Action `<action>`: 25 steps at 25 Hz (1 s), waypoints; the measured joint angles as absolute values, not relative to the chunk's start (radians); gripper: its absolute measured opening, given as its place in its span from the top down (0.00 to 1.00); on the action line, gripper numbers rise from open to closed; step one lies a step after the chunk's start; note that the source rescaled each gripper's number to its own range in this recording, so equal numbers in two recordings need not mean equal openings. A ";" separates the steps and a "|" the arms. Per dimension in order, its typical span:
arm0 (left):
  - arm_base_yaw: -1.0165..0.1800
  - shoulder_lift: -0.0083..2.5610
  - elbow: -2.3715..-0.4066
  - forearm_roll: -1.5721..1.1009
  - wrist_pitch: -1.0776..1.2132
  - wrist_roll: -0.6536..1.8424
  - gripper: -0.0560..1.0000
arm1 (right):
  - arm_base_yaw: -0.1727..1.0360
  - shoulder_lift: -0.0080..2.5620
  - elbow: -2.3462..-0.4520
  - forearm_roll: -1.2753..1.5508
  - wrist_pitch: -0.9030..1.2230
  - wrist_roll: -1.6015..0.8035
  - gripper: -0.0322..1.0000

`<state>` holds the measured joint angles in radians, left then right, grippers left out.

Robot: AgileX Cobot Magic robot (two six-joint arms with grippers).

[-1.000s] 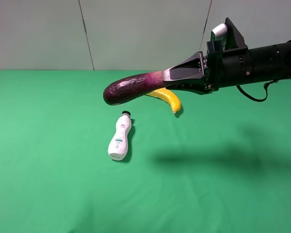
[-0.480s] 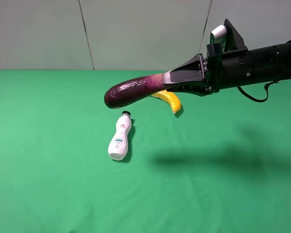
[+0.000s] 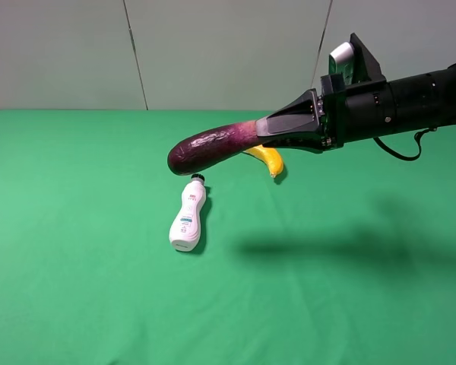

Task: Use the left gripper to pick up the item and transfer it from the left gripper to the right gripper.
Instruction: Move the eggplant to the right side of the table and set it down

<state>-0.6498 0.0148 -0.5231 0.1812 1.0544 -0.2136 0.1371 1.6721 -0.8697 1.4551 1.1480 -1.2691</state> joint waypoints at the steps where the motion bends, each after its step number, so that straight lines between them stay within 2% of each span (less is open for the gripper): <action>1: -0.650 0.003 -0.508 0.175 1.055 -0.214 0.00 | 0.137 1.672 -0.870 1.455 1.148 -1.269 0.95; 20: -0.648 -0.007 -0.484 0.156 1.067 -0.214 0.00 | 0.137 1.672 -0.870 1.425 1.148 -1.240 0.95; 25: -0.540 -0.007 -0.484 0.156 1.067 -0.214 0.00 | 0.137 1.672 -0.870 1.422 1.148 -1.219 0.95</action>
